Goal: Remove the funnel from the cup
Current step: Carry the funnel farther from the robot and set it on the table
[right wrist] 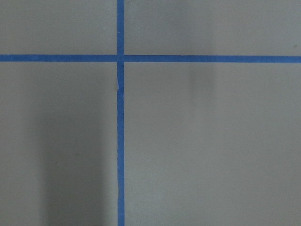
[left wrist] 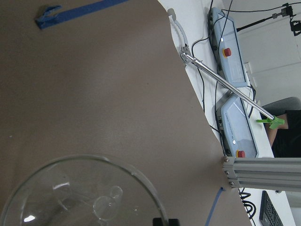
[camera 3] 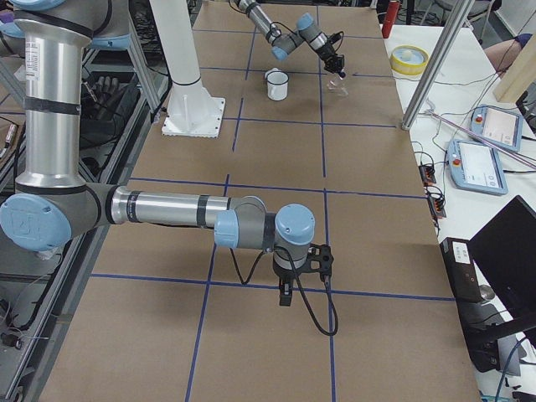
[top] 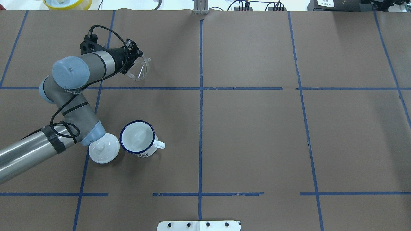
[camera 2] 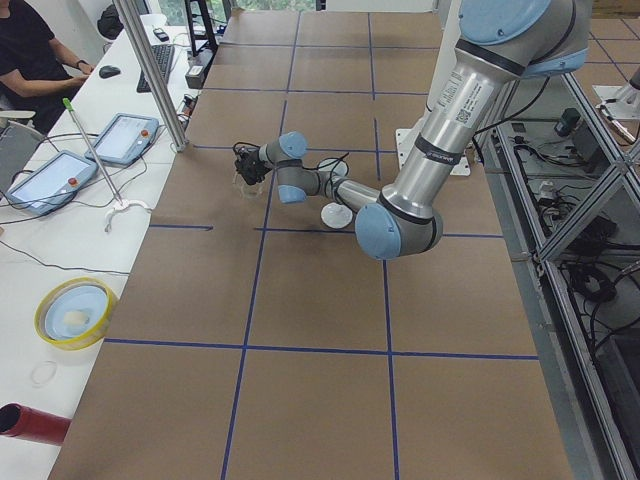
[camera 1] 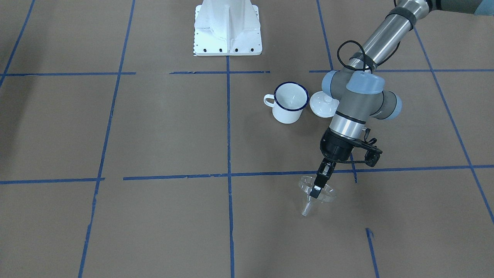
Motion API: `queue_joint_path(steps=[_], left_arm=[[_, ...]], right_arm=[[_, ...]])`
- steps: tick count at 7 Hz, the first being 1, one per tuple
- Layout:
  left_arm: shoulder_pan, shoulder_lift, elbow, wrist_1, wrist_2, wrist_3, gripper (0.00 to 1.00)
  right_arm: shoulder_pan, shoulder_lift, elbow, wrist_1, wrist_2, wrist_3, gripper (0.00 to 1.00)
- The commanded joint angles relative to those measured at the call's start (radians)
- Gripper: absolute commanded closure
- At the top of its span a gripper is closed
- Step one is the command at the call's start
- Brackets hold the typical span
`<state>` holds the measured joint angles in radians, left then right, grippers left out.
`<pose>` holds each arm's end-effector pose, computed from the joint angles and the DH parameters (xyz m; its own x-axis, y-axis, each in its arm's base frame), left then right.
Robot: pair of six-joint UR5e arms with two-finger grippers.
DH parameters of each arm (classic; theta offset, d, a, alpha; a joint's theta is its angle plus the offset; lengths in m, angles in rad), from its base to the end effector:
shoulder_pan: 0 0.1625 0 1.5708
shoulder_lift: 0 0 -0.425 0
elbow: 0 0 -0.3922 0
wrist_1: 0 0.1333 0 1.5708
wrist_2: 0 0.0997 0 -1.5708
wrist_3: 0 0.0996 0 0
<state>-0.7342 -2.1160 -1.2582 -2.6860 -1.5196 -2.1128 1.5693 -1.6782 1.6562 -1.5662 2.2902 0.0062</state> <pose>0.4426 -0.5859 0.3602 -0.2236 -0.4921 -0.8413 0.6896 0.5301 -0.4934 0.0670 -0.4450 0.6703 0.7522 0.0165 0.6587 -0.0032 0.9998 -0.0215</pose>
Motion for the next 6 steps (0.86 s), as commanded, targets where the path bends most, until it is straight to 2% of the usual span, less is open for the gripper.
queue_joint_path(steps=[1, 2, 3, 5, 6], left_arm=[[0.006, 0.001, 0.005, 0.000, -0.001, 0.000, 0.56], [0.006, 0.002, 0.005, 0.001, -0.001, 0.007, 0.11], [0.006, 0.002, 0.005, 0.001, -0.001, 0.010, 0.01], [-0.008, 0.002, -0.036, 0.008, -0.011, 0.017, 0.01], [-0.017, 0.004, -0.070, 0.033, -0.048, 0.017, 0.01]], right_arm=[[0.000, 0.000, 0.000, 0.000, 0.000, 0.000, 0.00], [0.000, 0.000, 0.001, 0.000, 0.000, 0.000, 0.00], [0.000, 0.000, 0.001, 0.000, 0.000, 0.000, 0.00], [0.000, 0.000, -0.001, 0.000, 0.000, 0.000, 0.00], [0.000, 0.000, 0.000, 0.000, 0.000, 0.000, 0.00]])
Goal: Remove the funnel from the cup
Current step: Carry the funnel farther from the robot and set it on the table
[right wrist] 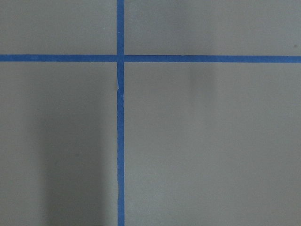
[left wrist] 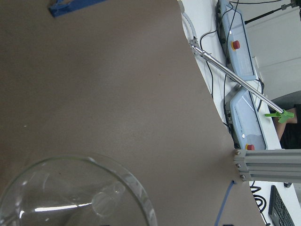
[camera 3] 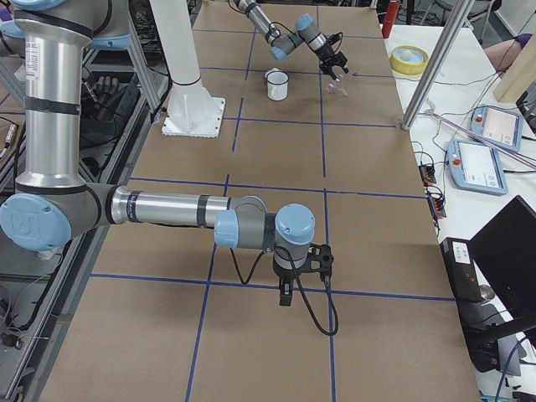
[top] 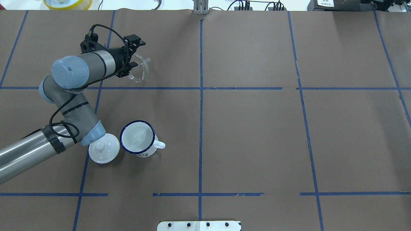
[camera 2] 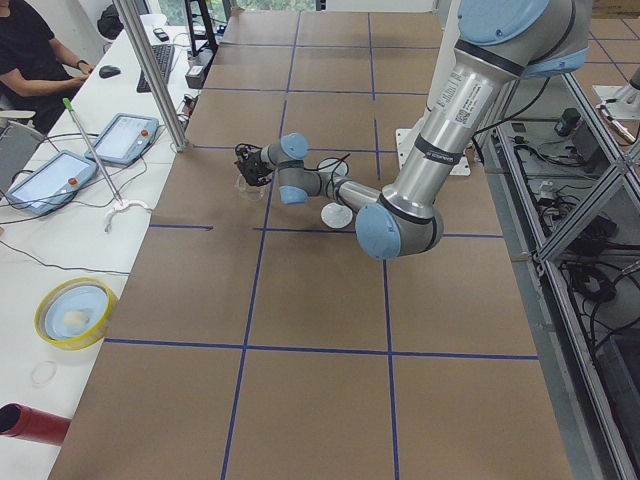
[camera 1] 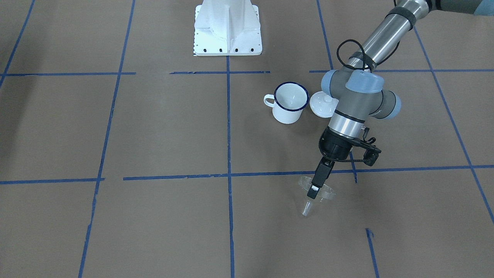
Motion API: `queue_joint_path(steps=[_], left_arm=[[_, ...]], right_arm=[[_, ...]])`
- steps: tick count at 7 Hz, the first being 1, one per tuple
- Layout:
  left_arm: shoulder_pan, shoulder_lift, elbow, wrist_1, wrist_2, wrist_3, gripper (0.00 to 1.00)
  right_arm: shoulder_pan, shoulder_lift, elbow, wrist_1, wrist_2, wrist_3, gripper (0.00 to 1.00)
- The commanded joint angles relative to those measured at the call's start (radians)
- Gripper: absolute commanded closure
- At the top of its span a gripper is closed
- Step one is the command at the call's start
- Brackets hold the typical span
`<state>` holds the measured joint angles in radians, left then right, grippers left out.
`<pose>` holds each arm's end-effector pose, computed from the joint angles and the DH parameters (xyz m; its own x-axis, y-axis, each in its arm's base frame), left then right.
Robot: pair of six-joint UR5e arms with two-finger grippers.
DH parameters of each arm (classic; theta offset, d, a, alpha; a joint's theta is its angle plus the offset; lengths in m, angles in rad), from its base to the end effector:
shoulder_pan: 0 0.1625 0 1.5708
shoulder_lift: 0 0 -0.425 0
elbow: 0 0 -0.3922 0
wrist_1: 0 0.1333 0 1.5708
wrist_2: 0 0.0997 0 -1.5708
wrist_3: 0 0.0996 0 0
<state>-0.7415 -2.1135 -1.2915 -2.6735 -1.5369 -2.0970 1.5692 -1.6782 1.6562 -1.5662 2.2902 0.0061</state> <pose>0.4356 -0.5843 0.3469 -0.2217 -0.4776 -0.8501 0.6801 0.5490 -0.4858 0.0670 -0.4450 0.6703 0.7522 0.0164 0.6587 -0.0030 0.9998 -0.0214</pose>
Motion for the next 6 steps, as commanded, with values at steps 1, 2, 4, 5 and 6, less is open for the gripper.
queue_joint_path(steps=[1, 2, 4, 5, 6], left_arm=[[-0.018, 0.039, -0.114, 0.105, -0.085, 0.003, 0.01], [-0.027, 0.091, -0.244, 0.236, -0.159, 0.047, 0.01], [-0.032, 0.122, -0.475, 0.642, -0.230, 0.237, 0.01], [-0.053, 0.128, -0.542, 0.784, -0.285, 0.340, 0.01], [-0.059, 0.186, -0.624, 0.869, -0.320, 0.426, 0.01]], right_arm=[[0.000, 0.000, 0.000, 0.000, 0.000, 0.000, 0.00], [0.000, 0.000, 0.000, 0.000, 0.000, 0.000, 0.00], [0.000, 0.000, 0.000, 0.000, 0.000, 0.000, 0.00], [0.000, 0.000, 0.000, 0.000, 0.000, 0.000, 0.00], [0.000, 0.000, 0.000, 0.000, 0.000, 0.000, 0.00]])
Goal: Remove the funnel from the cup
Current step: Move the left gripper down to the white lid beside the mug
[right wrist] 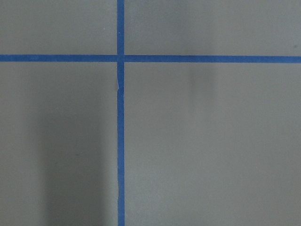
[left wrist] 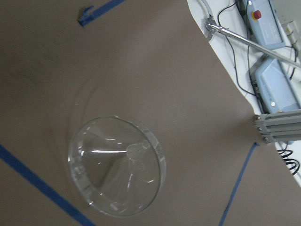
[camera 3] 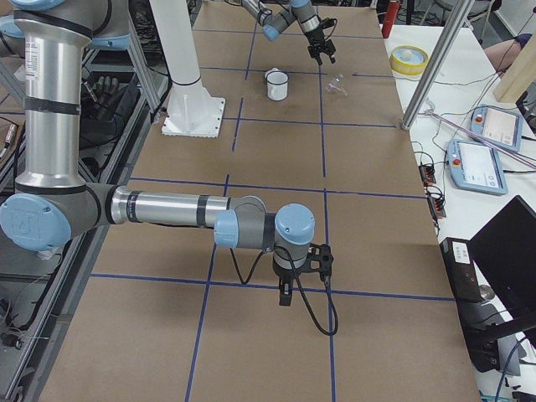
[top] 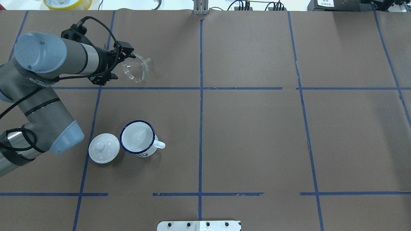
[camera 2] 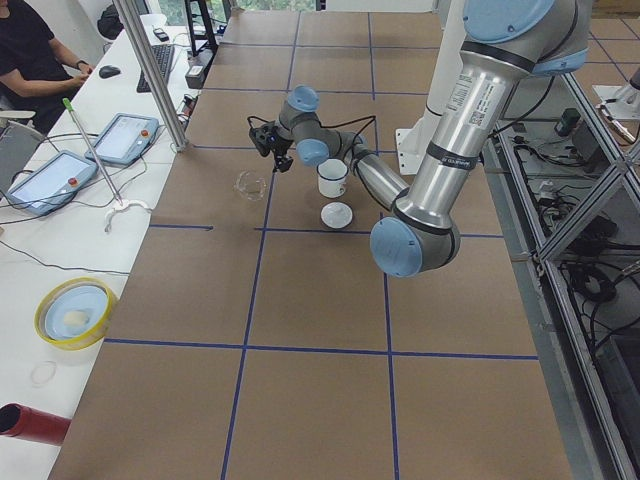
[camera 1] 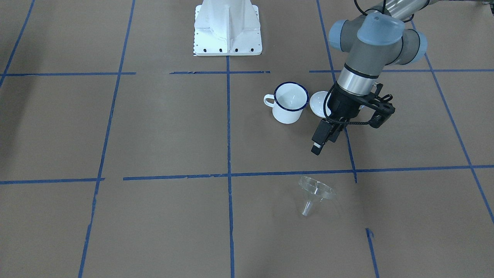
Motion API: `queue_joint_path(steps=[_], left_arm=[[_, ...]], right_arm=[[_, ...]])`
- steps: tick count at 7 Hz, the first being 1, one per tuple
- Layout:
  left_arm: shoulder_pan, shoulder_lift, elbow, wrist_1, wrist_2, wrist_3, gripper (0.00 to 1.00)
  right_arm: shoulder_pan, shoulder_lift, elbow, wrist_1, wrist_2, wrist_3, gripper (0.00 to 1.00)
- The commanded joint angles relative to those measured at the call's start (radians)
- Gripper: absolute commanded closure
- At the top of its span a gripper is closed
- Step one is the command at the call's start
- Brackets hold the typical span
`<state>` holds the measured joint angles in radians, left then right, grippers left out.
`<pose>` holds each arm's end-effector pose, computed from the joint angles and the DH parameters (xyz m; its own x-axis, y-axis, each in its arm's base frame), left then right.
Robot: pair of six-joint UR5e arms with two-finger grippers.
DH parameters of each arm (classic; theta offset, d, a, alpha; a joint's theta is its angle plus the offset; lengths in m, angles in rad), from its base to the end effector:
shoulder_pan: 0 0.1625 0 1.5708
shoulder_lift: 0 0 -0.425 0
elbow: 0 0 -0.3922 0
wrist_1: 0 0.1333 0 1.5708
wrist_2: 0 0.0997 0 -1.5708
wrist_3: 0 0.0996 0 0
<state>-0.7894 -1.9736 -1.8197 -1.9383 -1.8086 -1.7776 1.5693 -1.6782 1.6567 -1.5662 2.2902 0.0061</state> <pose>0.3538 -0.5126 0.2814 0.2486 -0.5339 -0.8082 0.6127 0.7329 -0.2957 0.0670 -0.4451 0.6701 0.7522 0.0161 0.6587 -0.0031 0.9998 -0.0209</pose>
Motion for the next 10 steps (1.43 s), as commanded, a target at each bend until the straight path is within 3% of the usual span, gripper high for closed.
queue_joint_path(steps=[1, 2, 4, 8, 10], left_arm=[[-0.011, 0.164, -0.197, 0.154, -0.063, 0.141, 0.01], [-0.008, 0.262, -0.246, 0.153, -0.064, 0.144, 0.01], [0.056, 0.274, -0.250, 0.241, -0.167, 0.208, 0.04], [0.171, 0.268, -0.175, 0.234, -0.198, 0.196, 0.06], [0.191, 0.252, -0.144, 0.213, -0.199, 0.196, 0.17]], right_arm=[[0.000, 0.000, 0.000, 0.000, 0.000, 0.000, 0.00], [0.000, 0.000, 0.000, 0.000, 0.000, 0.000, 0.00], [0.000, 0.000, 0.000, 0.000, 0.000, 0.000, 0.00], [0.000, 0.000, -0.001, 0.000, 0.000, 0.000, 0.00], [0.000, 0.000, -0.001, 0.000, 0.000, 0.000, 0.00]])
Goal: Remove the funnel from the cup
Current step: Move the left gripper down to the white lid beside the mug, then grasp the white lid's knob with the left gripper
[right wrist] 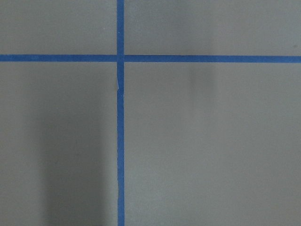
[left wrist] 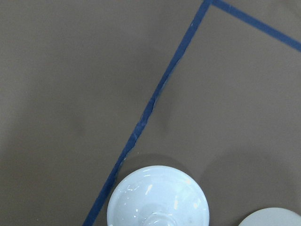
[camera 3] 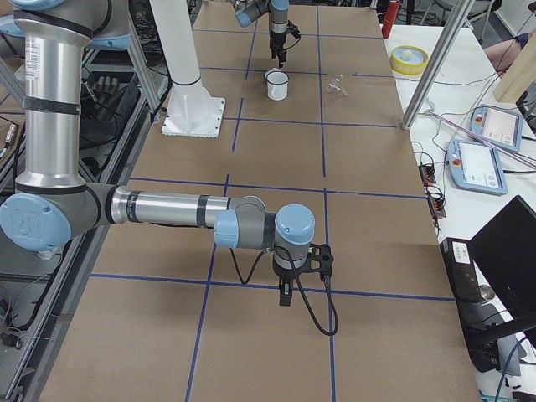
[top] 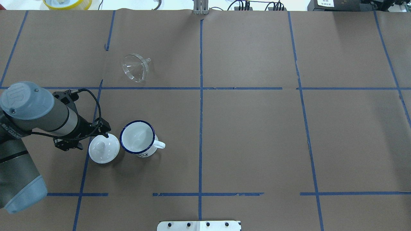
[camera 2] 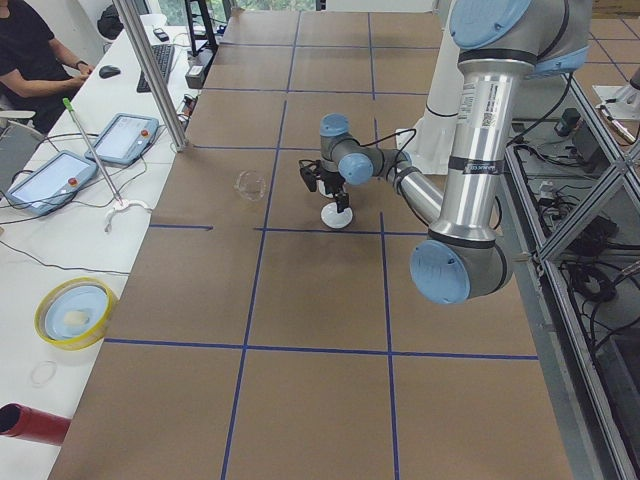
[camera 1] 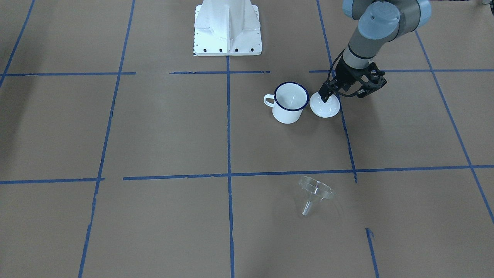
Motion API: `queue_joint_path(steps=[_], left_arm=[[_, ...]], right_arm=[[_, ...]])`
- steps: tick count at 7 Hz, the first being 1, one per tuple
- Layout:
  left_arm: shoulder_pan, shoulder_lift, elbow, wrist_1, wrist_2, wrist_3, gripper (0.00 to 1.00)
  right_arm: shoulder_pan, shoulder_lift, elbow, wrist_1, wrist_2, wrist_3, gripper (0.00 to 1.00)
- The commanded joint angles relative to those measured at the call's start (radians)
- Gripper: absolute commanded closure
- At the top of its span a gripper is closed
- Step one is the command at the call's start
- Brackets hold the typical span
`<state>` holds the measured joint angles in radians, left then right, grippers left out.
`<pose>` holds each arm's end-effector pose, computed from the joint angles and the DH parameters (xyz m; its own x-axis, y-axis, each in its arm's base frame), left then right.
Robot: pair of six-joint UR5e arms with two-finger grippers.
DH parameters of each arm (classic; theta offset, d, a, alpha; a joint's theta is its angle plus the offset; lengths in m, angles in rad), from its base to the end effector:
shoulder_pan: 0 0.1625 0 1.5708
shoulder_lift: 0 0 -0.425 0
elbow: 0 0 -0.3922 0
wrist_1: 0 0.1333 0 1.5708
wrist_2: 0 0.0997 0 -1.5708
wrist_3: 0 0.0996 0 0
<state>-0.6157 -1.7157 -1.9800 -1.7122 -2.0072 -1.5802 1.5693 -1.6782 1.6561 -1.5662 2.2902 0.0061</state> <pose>0.3794 -0.3801 0.3821 0.6239 -0.4518 -0.6377 0.3082 0.8921 -0.3305 0.0670 -0.4450 0.6704 0.7522 0.0165 0.6587 -0.0031 0.9998 -0.0215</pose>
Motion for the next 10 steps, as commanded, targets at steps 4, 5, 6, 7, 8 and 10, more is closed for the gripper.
queue_joint_path(steps=[4, 5, 6, 7, 8, 10], left_arm=[[0.033, -0.010, 0.044, -0.056, 0.001, -0.011, 0.30], [0.033, -0.010, 0.046, -0.057, 0.001, -0.009, 0.30], [0.033, -0.010, 0.055, -0.057, 0.002, -0.011, 0.33], [0.033, -0.010, 0.056, -0.057, 0.002, -0.011, 0.40], [0.033, -0.008, 0.058, -0.057, 0.004, -0.009, 0.41], [0.033, -0.010, 0.056, -0.057, 0.008, -0.009, 0.41]], right_arm=[[0.000, 0.000, -0.001, 0.000, 0.000, 0.000, 0.00], [0.000, 0.000, -0.001, 0.000, 0.000, 0.000, 0.00], [0.000, 0.000, 0.001, 0.000, 0.000, 0.000, 0.00], [0.000, 0.000, 0.001, 0.000, 0.000, 0.000, 0.00], [0.000, 0.000, -0.001, 0.000, 0.000, 0.000, 0.00], [0.000, 0.000, 0.001, 0.000, 0.000, 0.000, 0.00]])
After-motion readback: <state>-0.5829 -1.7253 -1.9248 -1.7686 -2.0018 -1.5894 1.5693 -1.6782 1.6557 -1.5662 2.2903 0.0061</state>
